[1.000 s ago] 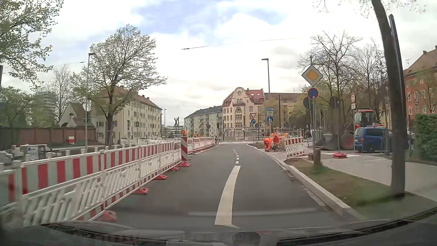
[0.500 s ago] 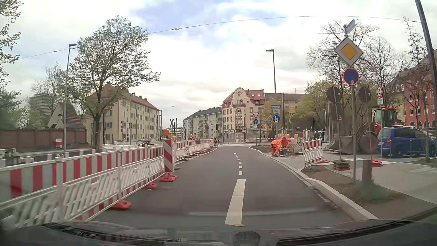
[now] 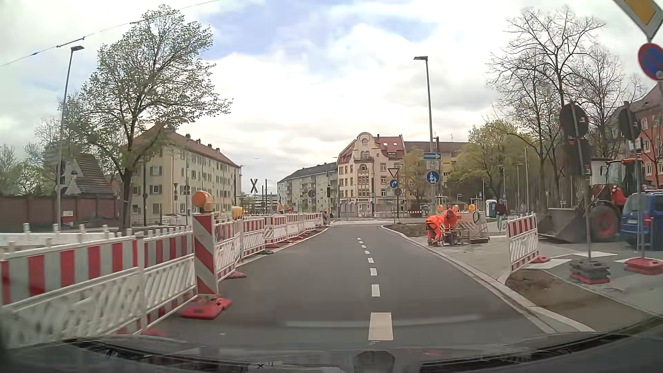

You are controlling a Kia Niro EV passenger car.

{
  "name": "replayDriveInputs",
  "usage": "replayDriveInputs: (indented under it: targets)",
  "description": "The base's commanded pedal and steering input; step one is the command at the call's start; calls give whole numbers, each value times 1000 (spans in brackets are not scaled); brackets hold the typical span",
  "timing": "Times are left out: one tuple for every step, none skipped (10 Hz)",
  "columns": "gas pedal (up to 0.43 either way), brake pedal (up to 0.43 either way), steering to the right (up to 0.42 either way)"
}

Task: Follow the waypoints while adhering to traffic rules and regulations

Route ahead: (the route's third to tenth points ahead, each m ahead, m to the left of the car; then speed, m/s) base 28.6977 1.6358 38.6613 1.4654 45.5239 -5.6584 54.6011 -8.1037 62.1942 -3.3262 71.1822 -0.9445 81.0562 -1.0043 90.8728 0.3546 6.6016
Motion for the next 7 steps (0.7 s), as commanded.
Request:
replayDriveInputs:
  targets:
    - [28, 0, -2]
    - [28, 0, -1]
    - [28, 0, -2]
    - [28, 0, -2]
    - [20, 0, -2]
    - [20, 0, -2]
    - [20, 0, -2]
